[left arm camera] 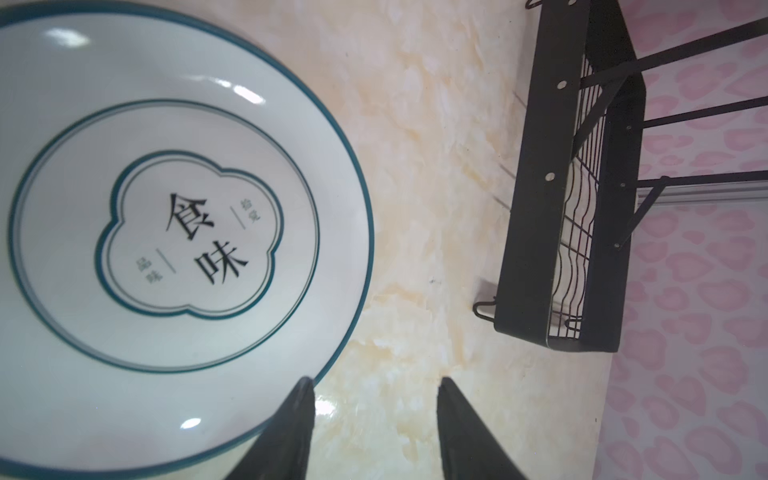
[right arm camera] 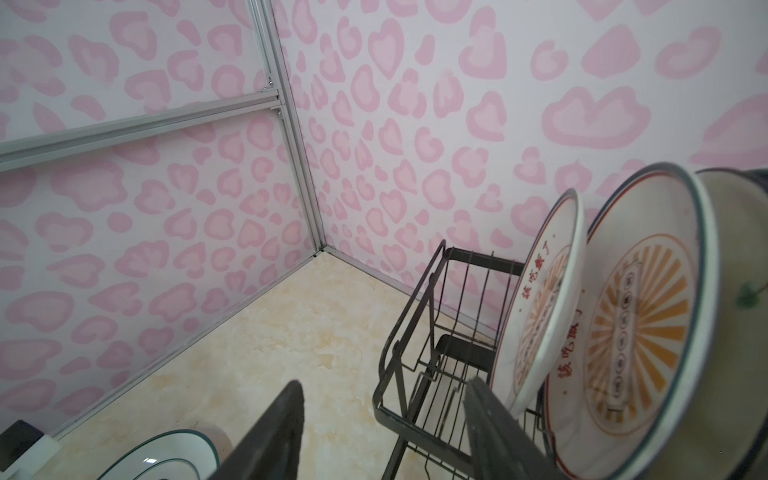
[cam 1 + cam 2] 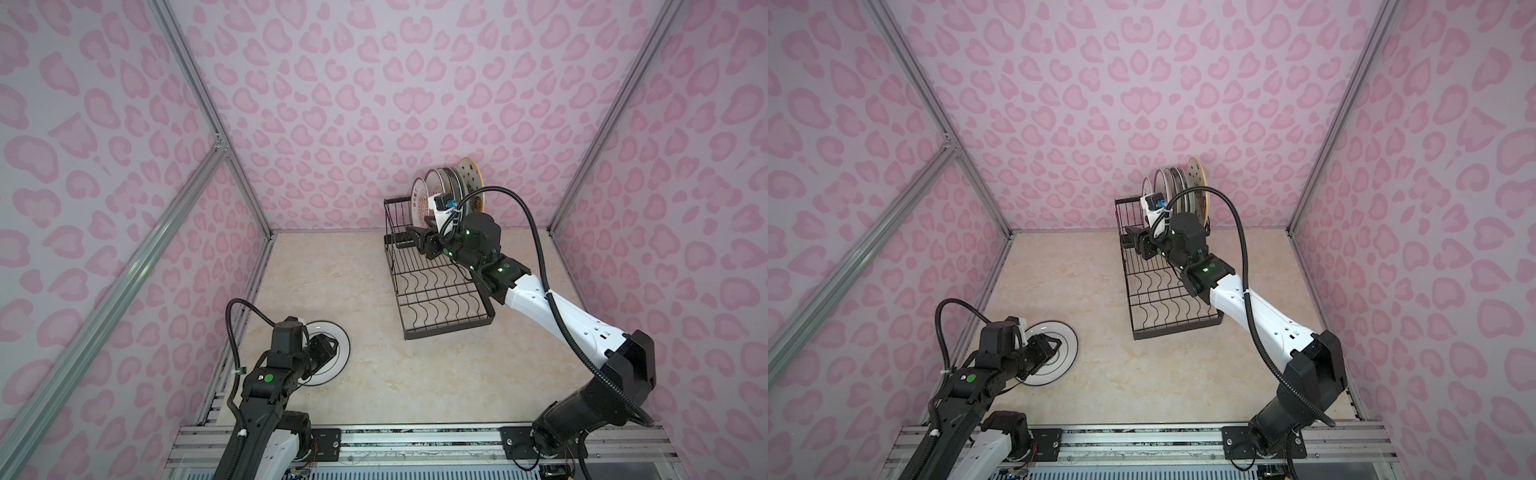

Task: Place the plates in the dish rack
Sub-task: 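Move the right gripper toward the white flower-logo plate while the left gripper lowers beside it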

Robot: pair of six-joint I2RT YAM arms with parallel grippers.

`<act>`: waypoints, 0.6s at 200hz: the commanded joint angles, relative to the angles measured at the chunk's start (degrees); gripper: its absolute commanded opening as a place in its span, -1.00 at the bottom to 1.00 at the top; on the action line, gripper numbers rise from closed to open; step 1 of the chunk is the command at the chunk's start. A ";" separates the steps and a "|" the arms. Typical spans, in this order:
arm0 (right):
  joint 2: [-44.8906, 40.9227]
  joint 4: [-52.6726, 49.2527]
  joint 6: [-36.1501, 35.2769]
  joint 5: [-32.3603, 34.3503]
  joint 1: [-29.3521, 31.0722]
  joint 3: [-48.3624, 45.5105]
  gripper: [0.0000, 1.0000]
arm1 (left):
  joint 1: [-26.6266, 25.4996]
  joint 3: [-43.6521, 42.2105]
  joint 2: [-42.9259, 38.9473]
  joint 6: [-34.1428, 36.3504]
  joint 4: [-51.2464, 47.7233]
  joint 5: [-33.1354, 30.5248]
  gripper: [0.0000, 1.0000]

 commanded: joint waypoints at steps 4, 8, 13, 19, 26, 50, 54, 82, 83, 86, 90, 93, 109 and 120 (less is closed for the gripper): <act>0.89 5.08 4.44 -10.24 0.14 -2.95 0.21 | 0.05 -2.03 -2.38 -3.78 -6.85 -0.07 0.04; 1.18 5.67 5.26 -11.67 0.30 -3.66 0.21 | 0.06 -2.33 -2.50 -4.02 -7.20 0.19 0.03; 1.34 6.50 6.17 -13.18 0.47 -4.59 0.21 | 0.02 -2.87 -2.68 -4.25 -7.43 0.41 0.03; 1.65 7.61 7.59 -14.49 0.71 -5.84 0.21 | 0.03 -3.34 -2.92 -4.46 -7.57 0.48 0.04; 1.88 8.89 9.20 -15.20 1.13 -7.36 0.21 | 0.02 -3.78 -3.15 -4.69 -7.78 0.29 0.03; 3.28 11.78 13.20 -17.45 3.54 -11.76 0.20 | 0.07 -5.02 -4.73 -5.13 -7.24 -0.26 0.04; 3.56 12.11 13.76 -17.63 4.26 -12.52 0.20 | 0.11 -4.99 -4.93 -5.21 -7.01 -0.31 0.04; 6.13 13.72 18.40 -17.04 9.33 -16.79 0.20 | 0.04 -4.78 -5.61 -5.12 -7.54 -0.77 0.04; 6.24 13.85 18.64 -17.04 9.47 -16.88 0.20 | 0.08 -4.82 -5.65 -5.09 -7.56 -0.78 0.04; 6.52 14.23 19.48 -17.04 9.89 -17.25 0.20 | 0.06 -4.80 -5.61 -5.07 -7.76 -0.75 0.04; 6.83 14.86 20.62 -16.88 10.47 -17.85 0.20 | 0.03 -4.77 -5.68 -4.99 -7.90 -0.78 0.03; 7.15 15.38 21.53 -16.83 10.84 -18.29 0.20 | 0.03 -4.81 -5.69 -4.99 -8.04 -0.74 0.04; 8.59 17.19 25.76 -14.91 12.85 -19.96 0.20 | 0.09 -5.07 -5.99 -5.09 -8.29 -0.78 0.03; 9.61 17.77 28.14 -13.47 14.25 -20.24 0.20 | 0.03 -5.29 -6.39 -5.23 -8.23 -0.96 0.03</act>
